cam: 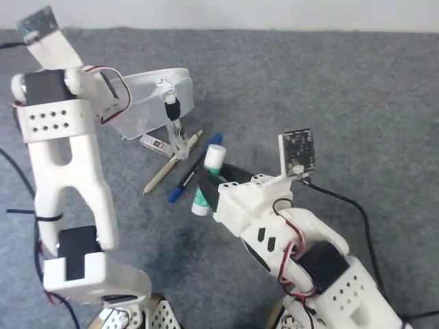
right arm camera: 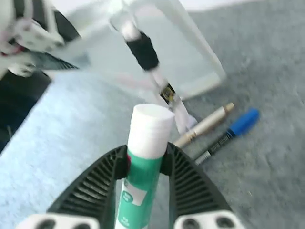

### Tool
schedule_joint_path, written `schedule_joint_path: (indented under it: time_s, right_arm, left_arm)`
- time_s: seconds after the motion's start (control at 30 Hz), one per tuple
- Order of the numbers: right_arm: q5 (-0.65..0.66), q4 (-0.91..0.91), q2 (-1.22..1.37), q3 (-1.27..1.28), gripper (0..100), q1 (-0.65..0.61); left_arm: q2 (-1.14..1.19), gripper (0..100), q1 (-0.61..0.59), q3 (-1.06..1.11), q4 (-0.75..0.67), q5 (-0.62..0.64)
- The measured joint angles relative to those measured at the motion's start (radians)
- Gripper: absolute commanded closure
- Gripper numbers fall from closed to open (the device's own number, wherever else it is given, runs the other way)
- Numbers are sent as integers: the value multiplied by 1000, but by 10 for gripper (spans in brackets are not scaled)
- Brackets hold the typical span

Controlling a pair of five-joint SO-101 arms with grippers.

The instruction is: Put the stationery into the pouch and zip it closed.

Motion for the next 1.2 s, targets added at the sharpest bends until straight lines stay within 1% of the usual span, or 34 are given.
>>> schedule_joint_path:
  time_s: [0.07, 0.23, 0.3, 0.53, 0.6, 0.73, 0.9, 1.2]
  right_arm:
    - [2, -26, -15, 0, 992, 0]
    - [95, -104, -49, 0, 992, -2]
    - [109, -147, -60, 0, 992, -2]
    - [121, -384, -63, 0, 992, 0]
    - [147, -448, -64, 0, 992, 0]
    - [195, -543, -64, 0, 992, -2]
    - [224, -635, -61, 0, 992, 0]
    - [325, -928, 152, 0, 992, -2]
  left_arm:
    - [0, 990, 0, 0, 0, 0]
    - [0, 990, 0, 0, 0, 0]
    - [0, 990, 0, 0, 0, 0]
    - [0, 990, 0, 0, 0, 0]
    - [0, 990, 0, 0, 0, 0]
    - [0, 990, 0, 0, 0, 0]
    - [0, 990, 0, 0, 0, 0]
    - [0, 990, 0, 0, 0, 0]
